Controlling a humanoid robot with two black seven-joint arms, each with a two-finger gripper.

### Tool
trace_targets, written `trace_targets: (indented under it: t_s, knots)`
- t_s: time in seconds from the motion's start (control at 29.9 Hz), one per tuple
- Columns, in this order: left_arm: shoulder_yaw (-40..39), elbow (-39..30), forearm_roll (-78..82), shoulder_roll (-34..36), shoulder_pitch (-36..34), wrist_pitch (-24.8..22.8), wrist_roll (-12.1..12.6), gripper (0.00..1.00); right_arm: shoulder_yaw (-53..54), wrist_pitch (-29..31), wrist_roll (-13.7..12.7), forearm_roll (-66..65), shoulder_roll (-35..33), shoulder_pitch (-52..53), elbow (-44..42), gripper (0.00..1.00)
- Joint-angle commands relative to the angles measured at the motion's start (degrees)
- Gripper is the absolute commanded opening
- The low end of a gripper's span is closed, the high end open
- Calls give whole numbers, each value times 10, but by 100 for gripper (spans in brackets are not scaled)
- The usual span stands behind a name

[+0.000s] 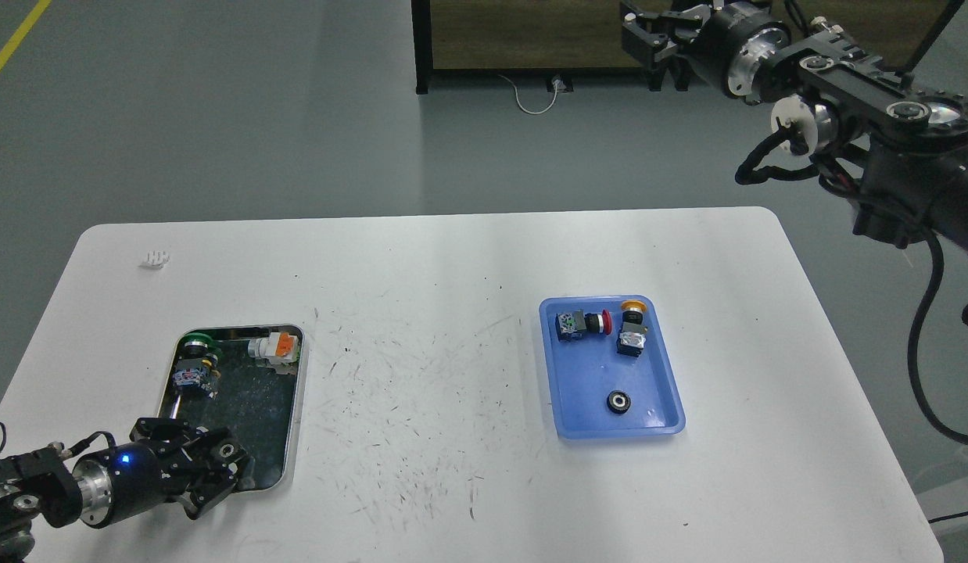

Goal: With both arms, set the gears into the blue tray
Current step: 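Grasp another black ring in the metal tray with the left gripper, then carry the second ring toward the table center with the left gripper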

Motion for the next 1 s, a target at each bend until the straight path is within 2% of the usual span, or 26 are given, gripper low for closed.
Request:
trace_targets:
  t_s: [0.0,0.13,0.3,0.67,0.84,0.97]
  knots:
    - [0,-1,0,1,0,-1,0,35,0,0,0,0,0,1,0,88]
    - [0,-3,0,1,-1,-2,0,30,0,0,0,0,1,1,-4,88]
    - [-12,-5,-1,5,-22,-13,3,30,0,0,-1,0,1,1,-5,88]
    - [-10,-31,-12,4,-146,-86,62,30,-2,-2,-2,1,1,3,-8,88]
    - [7,-87,18,-33,-161,-88,82,30,-5,-2,-2,1,-1,4,-15,88]
    - [35,-95,21,-107,-190,-85,94,30,-7,-2,-2,2,-6,1,-15,88]
